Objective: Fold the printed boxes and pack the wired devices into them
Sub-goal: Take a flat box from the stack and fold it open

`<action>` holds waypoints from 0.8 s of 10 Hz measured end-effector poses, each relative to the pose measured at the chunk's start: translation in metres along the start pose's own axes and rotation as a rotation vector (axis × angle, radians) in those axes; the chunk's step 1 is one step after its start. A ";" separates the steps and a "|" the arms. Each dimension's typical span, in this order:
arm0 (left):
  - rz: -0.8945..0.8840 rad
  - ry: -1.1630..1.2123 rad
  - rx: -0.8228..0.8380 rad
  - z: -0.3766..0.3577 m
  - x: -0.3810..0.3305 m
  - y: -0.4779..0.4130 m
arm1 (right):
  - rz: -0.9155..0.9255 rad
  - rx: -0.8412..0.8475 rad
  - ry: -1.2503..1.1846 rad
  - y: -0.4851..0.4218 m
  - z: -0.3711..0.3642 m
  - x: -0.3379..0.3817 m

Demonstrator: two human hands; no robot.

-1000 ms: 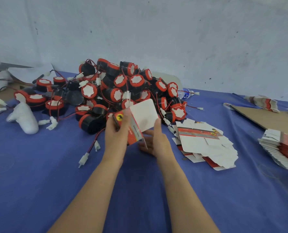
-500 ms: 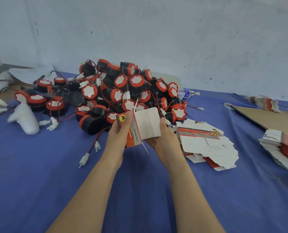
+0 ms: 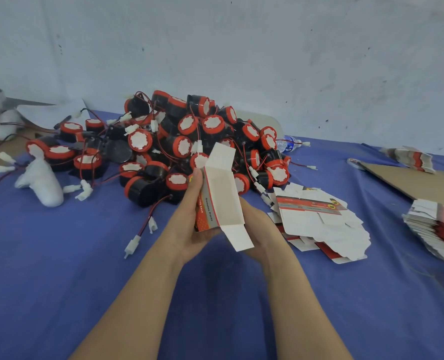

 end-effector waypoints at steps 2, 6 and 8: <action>-0.191 0.156 -0.124 -0.009 -0.010 -0.002 | -0.024 -0.272 -0.521 -0.004 -0.005 0.001; -0.425 0.771 -0.493 0.040 -0.056 -0.001 | 0.444 0.104 1.213 -0.005 -0.117 -0.013; -0.382 0.706 -0.422 0.038 -0.049 -0.005 | 0.422 -0.075 1.110 -0.006 -0.084 0.002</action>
Point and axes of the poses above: each hand's wrist, its own y-axis away from the middle knuckle, its own z-axis out of the back of the hand, x = y × z, the point moved 2 cm from there along -y, towards the middle knuckle, and after that the axes turned 8 degrees about -x, right-handed, at the moved point
